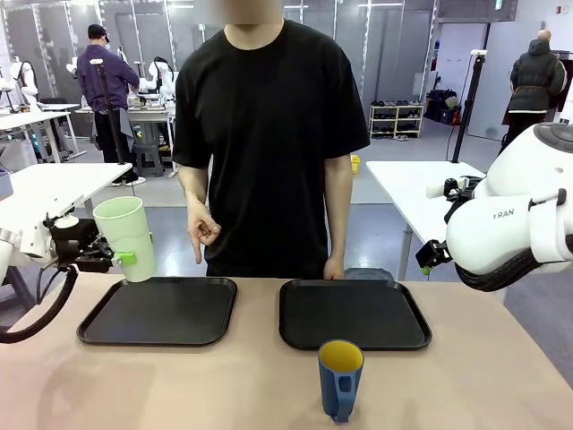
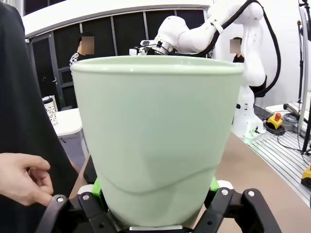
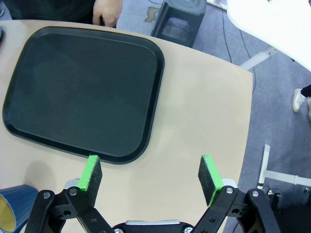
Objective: Sort and store the cups by type.
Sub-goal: Place the picked Reusable plastic cup into the Flat Tray indicated by the person.
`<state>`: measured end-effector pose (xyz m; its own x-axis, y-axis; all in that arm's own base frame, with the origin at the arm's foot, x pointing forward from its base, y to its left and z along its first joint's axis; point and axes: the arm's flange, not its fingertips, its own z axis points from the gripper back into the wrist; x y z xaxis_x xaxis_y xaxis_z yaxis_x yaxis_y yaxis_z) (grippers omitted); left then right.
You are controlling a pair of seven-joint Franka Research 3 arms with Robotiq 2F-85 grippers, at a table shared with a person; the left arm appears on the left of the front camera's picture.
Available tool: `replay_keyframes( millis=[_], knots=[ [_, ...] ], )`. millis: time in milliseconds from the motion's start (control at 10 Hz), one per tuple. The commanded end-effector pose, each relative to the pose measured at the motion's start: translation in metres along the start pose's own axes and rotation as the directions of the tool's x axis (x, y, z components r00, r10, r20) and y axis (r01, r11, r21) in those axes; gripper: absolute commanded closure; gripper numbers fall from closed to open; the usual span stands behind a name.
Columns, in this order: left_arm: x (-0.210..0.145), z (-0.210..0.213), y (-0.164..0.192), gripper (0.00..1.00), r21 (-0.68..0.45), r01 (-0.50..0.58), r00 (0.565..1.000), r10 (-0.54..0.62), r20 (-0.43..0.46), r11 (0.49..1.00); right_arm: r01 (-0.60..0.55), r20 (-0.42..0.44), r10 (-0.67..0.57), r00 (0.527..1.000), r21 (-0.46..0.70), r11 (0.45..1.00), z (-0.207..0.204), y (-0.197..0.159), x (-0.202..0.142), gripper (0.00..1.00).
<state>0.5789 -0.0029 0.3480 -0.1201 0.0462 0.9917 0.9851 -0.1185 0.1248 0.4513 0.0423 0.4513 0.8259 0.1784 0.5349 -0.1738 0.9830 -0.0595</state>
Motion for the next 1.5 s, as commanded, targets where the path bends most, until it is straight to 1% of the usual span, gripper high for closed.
replay_keyframes(
  millis=[0,300,400,500,600,800,1000,1400],
  knots=[
    [0.004,0.0,-0.003,0.17,0.007,0.007,1.0,-0.007,-0.013,1.0,-0.002,0.001,0.002,1.0,-0.006,1.0,0.0,-0.001,0.0,0.0],
    [0.004,0.0,-0.003,0.17,0.007,0.007,1.0,-0.007,-0.013,1.0,-0.002,0.001,0.002,1.0,-0.006,1.0,0.0,-0.001,0.0,0.0],
    [-0.001,0.001,0.0,0.17,0.002,-0.001,1.0,0.001,-0.001,1.0,-0.002,0.001,0.002,1.0,-0.006,1.0,0.0,-0.001,0.0,0.0],
    [-0.014,0.002,0.008,0.17,0.007,-0.031,1.0,0.031,-0.008,1.0,-0.002,0.001,0.002,1.0,-0.006,1.0,0.0,-0.001,0.0,0.0],
    [-0.024,0.002,0.015,0.17,0.005,-0.036,0.999,0.036,-0.033,0.999,-0.002,0.001,0.002,1.0,-0.006,1.0,0.0,-0.001,0.0,0.0],
    [-0.039,0.002,0.024,0.17,-0.015,-0.024,1.0,0.024,-0.018,1.0,-0.002,0.001,0.002,1.0,-0.006,1.0,0.0,-0.001,0.0,0.0],
    [-0.06,0.006,0.034,0.17,-0.01,-0.038,0.999,0.038,-0.035,0.999,-0.002,0.001,0.002,1.0,-0.006,1.0,0.0,-0.001,0.0,0.0],
    [-0.092,0.013,0.047,0.17,0.001,-0.051,0.996,0.051,-0.072,0.999,-0.002,0.001,0.002,1.0,-0.006,1.0,0.0,-0.001,0.0,0.0]
  ],
)
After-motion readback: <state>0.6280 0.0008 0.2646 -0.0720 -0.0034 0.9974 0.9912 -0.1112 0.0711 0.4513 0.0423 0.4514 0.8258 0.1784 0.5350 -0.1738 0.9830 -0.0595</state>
